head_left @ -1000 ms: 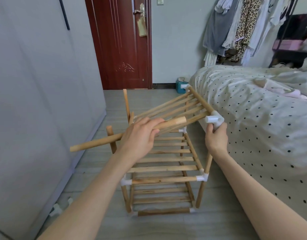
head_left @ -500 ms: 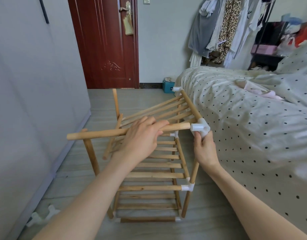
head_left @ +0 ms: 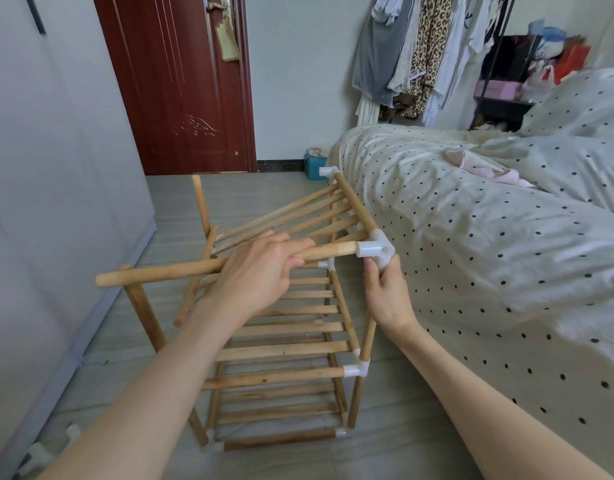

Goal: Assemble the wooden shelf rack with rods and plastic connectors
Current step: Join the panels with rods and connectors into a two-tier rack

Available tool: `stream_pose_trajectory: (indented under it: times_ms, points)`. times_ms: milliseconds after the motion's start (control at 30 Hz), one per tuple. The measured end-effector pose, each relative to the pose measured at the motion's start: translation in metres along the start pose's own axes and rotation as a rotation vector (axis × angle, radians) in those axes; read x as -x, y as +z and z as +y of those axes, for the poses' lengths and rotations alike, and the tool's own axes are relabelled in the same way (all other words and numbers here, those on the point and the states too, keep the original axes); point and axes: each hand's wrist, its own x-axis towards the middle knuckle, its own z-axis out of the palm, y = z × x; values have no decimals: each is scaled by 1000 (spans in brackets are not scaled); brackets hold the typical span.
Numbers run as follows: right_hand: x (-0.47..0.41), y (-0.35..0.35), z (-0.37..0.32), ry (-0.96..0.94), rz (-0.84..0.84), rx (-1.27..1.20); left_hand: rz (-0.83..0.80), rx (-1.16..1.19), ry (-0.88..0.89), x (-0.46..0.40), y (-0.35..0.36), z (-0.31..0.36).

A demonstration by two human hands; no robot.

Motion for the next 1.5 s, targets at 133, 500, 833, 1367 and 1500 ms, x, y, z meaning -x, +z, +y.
stream_pose_trajectory:
  times_ms: [133,500,833,1367,1500]
  points:
    - [2,-3,-1,-5,-37,-45,19,-62,49,-3,-4,5]
    - [-15,-25,-29,176,-42,-271,27,-62,46,-12,5,12]
    - [-28,-21,-32,187,72,-253,20,-79,-1,-25,19,28]
    - [-13,-21,-27,222,60,-286,27,-170,22,-11,2,15]
    - [-12,-18,-28,227,59,-308,15,-252,35,3,-2,2]
